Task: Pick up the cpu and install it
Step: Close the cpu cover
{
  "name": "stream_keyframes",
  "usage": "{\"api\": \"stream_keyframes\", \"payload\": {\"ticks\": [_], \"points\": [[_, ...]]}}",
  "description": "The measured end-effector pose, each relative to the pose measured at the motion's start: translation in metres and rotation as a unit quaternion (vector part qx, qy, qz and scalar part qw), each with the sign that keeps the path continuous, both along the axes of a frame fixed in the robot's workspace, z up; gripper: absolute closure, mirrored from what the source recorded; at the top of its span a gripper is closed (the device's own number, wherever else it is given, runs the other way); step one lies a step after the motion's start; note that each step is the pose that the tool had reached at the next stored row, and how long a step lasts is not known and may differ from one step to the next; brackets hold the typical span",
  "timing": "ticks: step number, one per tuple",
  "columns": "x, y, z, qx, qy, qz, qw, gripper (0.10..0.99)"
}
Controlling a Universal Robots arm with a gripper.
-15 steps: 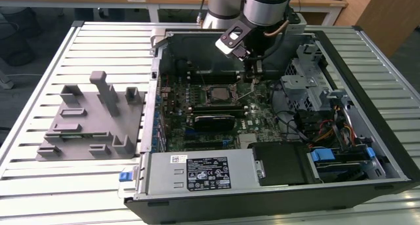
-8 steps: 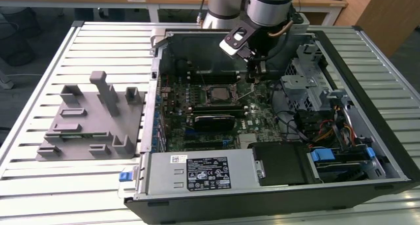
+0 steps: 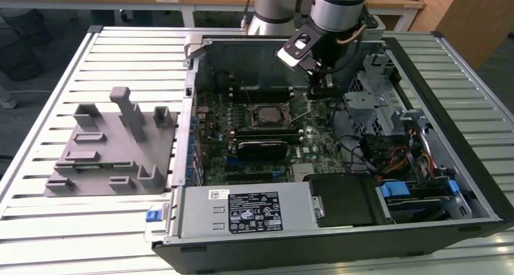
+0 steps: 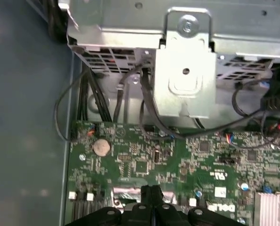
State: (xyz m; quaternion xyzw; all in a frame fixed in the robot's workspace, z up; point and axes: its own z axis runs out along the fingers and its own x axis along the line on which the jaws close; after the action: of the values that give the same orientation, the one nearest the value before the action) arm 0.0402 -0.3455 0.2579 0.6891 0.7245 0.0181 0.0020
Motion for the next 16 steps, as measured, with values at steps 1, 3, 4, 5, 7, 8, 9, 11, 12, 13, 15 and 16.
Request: {"api": "stream_keyframes", "payload": {"ticks": [1, 3, 4, 5, 7, 8, 9, 11, 12, 13, 15, 16], "points": [[0.0015, 0.0014, -0.0003, 0.0000, 0.0000, 0.000, 1.0000, 0.980], [0.0052, 0.0030, -0.0010, 0.0001, 0.0001, 0.000, 1.0000, 0.980], [0.0070, 0.0036, -0.0015, 0.0002, 0.0002, 0.000, 1.0000, 0.980], [0.0087, 0.0041, -0.0019, 0.0002, 0.0004, 0.000, 1.0000, 0.980], [0.0119, 0.0052, -0.0028, 0.0001, 0.0007, 0.000, 1.0000, 0.980], [0.0132, 0.0057, -0.0033, 0.0000, 0.0007, 0.000, 1.0000, 0.980], [0.0144, 0.0061, -0.0038, -0.0001, 0.0008, 0.000, 1.0000, 0.980], [0.0160, 0.0069, -0.0054, 0.0000, 0.0008, 0.000, 1.0000, 0.980], [0.0165, 0.0071, -0.0064, 0.0000, 0.0008, 0.000, 1.0000, 0.980], [0.0166, 0.0072, -0.0078, 0.0001, 0.0008, 0.000, 1.0000, 0.980], [0.0166, 0.0074, -0.0108, 0.0000, 0.0012, 0.000, 1.0000, 0.980], [0.0166, 0.0075, -0.0124, -0.0001, 0.0014, 0.000, 1.0000, 0.980]]}}
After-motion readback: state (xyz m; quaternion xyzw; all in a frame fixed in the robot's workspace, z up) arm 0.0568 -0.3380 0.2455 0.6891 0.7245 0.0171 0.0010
